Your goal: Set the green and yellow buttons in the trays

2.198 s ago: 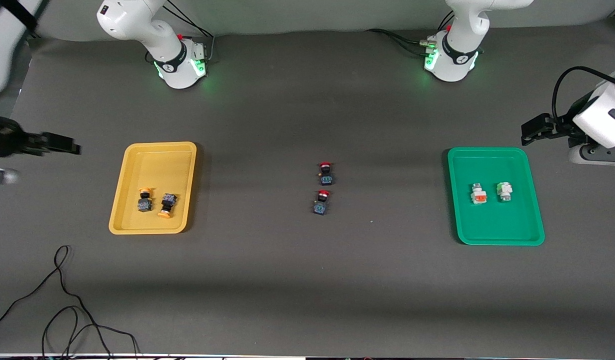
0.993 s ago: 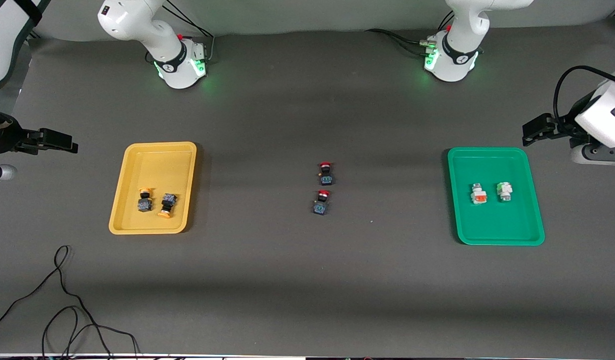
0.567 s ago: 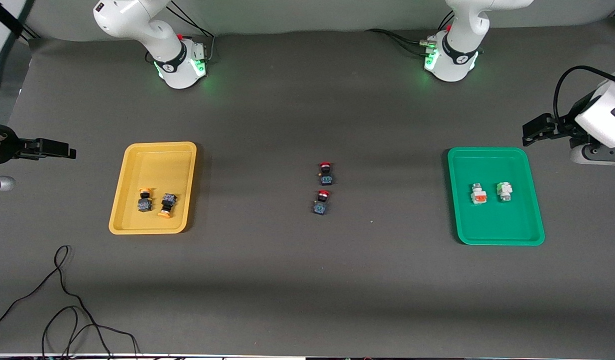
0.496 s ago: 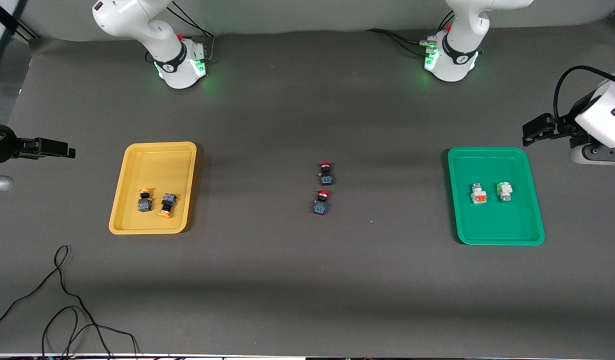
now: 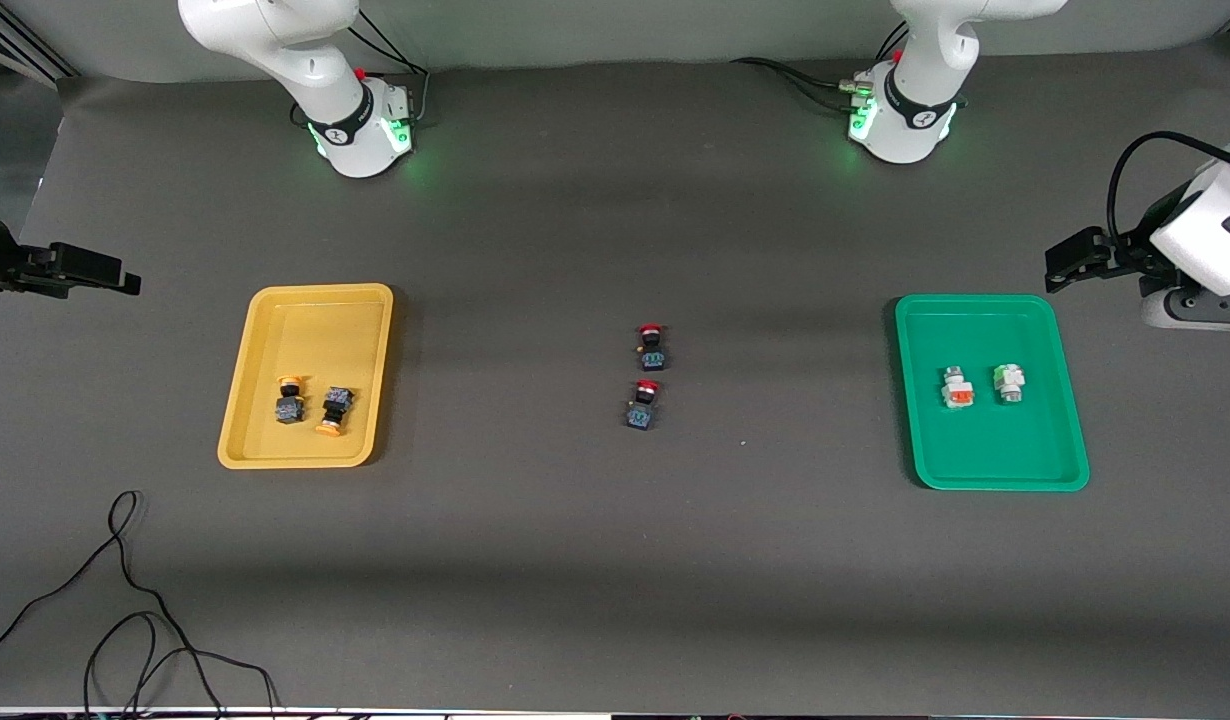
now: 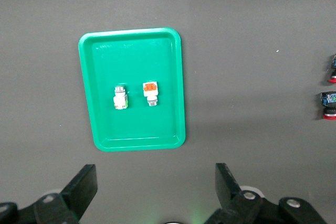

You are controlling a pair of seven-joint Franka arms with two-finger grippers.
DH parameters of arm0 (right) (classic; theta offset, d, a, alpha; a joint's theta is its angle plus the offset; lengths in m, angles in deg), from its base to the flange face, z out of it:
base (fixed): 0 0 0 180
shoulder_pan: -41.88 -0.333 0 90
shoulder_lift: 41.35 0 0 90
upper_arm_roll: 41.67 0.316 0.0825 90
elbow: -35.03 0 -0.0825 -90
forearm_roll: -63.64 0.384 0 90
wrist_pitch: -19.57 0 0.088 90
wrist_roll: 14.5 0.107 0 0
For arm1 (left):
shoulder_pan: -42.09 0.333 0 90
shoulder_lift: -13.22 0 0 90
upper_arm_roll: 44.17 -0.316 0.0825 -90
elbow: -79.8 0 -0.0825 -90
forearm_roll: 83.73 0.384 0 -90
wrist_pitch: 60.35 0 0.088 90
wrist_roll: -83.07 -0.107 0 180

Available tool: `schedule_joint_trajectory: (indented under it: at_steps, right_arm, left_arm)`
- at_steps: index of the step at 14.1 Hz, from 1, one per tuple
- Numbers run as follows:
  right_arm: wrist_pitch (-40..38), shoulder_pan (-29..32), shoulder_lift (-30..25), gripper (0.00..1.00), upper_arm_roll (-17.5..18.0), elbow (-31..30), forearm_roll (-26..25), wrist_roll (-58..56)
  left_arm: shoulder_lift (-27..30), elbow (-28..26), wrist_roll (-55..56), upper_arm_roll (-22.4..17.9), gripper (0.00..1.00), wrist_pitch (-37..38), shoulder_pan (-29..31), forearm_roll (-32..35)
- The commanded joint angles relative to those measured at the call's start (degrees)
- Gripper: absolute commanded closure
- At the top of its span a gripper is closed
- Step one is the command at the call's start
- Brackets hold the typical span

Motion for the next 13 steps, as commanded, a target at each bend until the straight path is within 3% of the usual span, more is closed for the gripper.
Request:
schedule_joint_trajectory:
  at_steps: [1, 4, 6, 8, 13]
  right_arm:
    - [2.0, 6.5, -2.8, 0.00, 8.1, -3.4, -3.0, 1.5]
    - [5.1, 10.3, -6.1, 0.00, 12.7, -7.7, -3.8, 1.5]
    - [6.2, 11.1, -6.3, 0.01, 13.2, -7.5, -5.0, 1.5]
    - [6.8, 11.3, -6.3, 0.01, 15.5, -4.8, -11.5, 1.7]
    - [6.5, 11.5, -4.8, 0.00, 15.4, -3.0, -9.7, 4.2]
  left_arm:
    - [-0.8, 1.5, -0.2, -0.3, 0.00, 0.3, -0.5, 0.5]
    - [-0.8, 1.5, -0.2, -0.3, 0.00, 0.3, -0.4, 0.5]
    - [-0.8, 1.5, -0.2, -0.3, 0.00, 0.3, -0.4, 0.5]
    - [-0.8, 1.5, -0.2, -0.3, 0.00, 0.3, -0.4, 0.5]
    - [-0.8, 1.5, -0.2, -0.3, 0.00, 0.3, -0.4, 0.5]
